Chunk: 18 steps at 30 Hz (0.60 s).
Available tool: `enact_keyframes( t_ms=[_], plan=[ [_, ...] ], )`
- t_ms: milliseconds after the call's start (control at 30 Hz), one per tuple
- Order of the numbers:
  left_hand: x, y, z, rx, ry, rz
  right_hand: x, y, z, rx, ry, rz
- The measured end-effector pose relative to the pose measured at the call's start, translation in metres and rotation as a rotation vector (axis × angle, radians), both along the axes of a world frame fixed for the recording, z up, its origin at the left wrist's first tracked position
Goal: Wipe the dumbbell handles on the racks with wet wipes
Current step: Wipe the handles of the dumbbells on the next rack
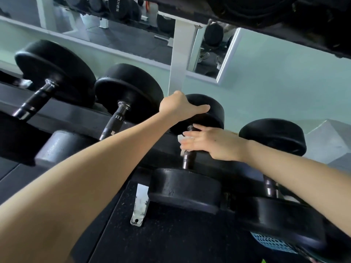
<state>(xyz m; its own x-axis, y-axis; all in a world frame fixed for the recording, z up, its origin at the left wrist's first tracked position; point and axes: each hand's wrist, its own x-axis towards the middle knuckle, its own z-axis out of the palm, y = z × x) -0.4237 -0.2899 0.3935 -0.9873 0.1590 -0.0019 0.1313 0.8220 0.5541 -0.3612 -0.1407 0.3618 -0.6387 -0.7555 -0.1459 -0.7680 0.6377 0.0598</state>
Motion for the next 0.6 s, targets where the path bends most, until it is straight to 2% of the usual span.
enact_keyframes(
  t_ms=[100,167,200,233,333,400,433,500,533,600],
  plan=[
    [0.013,-0.013,-0.001,0.155,0.064,-0.018,0.003,-0.009,0.005,-0.022,0.017,-0.027],
    [0.032,-0.031,-0.016,0.264,0.160,0.039,0.012,-0.011,-0.003,0.000,-0.042,0.007],
    [0.040,-0.038,-0.028,0.316,0.128,0.064,0.014,-0.010,-0.008,-0.003,-0.080,-0.004],
    [0.048,-0.044,-0.041,0.404,-0.003,0.074,0.014,-0.008,-0.011,-0.053,-0.120,-0.056],
    [0.062,-0.043,-0.064,0.781,-0.549,0.104,0.011,-0.007,-0.015,-0.292,-0.180,-0.329],
    [0.060,-0.038,-0.067,0.942,-0.662,0.145,0.015,-0.011,-0.016,-0.454,-0.087,-0.451],
    [0.058,-0.035,-0.068,1.000,-0.698,0.153,0.018,-0.012,-0.016,-0.523,0.027,-0.479],
    [0.056,-0.031,-0.068,1.043,-0.795,0.138,0.024,-0.010,-0.020,-0.591,0.291,-0.510],
    [0.056,-0.029,-0.068,1.004,-0.809,0.119,0.025,-0.009,-0.023,-0.607,0.374,-0.526],
    [0.056,-0.029,-0.068,0.772,-0.633,0.120,0.026,-0.009,-0.030,-0.696,0.349,-0.589]
  ],
)
